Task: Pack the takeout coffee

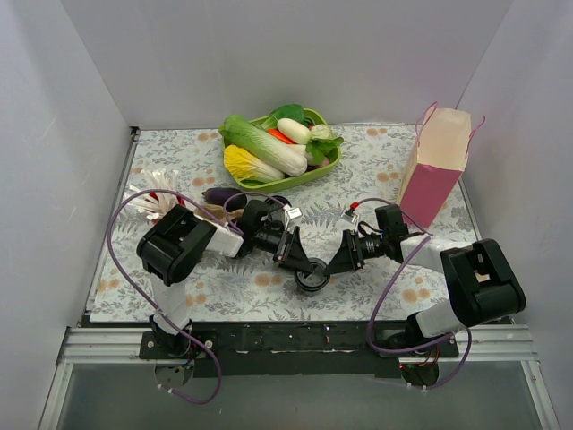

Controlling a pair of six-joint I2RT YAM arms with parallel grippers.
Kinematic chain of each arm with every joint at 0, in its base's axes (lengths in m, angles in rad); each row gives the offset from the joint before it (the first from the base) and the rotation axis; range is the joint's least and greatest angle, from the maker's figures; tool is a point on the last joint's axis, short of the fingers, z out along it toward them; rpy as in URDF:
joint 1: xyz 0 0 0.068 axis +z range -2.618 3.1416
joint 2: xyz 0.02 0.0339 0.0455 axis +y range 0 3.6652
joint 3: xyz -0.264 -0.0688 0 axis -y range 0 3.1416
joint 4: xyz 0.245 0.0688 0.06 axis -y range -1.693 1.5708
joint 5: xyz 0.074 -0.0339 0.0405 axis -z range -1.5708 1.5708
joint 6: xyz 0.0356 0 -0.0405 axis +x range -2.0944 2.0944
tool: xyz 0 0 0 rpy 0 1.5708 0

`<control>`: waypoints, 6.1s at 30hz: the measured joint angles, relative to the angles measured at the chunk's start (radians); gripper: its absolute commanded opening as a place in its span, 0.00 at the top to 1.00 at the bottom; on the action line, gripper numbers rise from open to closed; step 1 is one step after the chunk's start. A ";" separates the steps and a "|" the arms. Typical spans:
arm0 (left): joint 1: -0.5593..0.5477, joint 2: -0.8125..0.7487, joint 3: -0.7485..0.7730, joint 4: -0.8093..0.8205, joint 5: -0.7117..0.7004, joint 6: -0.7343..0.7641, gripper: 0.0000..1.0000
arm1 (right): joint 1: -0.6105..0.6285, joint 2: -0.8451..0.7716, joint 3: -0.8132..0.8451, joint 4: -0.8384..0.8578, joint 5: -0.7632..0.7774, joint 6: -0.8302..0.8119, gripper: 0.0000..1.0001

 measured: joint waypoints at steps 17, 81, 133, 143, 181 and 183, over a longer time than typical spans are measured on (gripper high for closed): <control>0.021 0.162 -0.100 0.710 0.087 -0.381 0.02 | -0.005 0.088 -0.035 0.133 -0.122 0.066 0.23; 0.051 0.114 0.026 0.439 0.069 -0.211 0.02 | 0.023 0.237 0.208 -0.076 -0.101 -0.132 0.41; 0.262 -0.417 0.437 -1.671 -0.639 0.872 0.07 | 0.015 -0.272 0.370 -0.443 0.374 -0.659 0.25; 0.261 -0.296 0.388 -1.770 -0.547 0.991 0.20 | 0.016 -0.271 0.369 -0.454 0.377 -0.726 0.26; 0.234 -0.108 0.531 -1.787 -0.345 1.126 0.88 | 0.490 -0.093 0.217 -0.480 0.525 -1.599 0.37; 0.234 -0.114 0.539 -1.786 -0.359 1.126 0.47 | 0.498 -0.073 0.209 -0.472 0.536 -1.630 0.39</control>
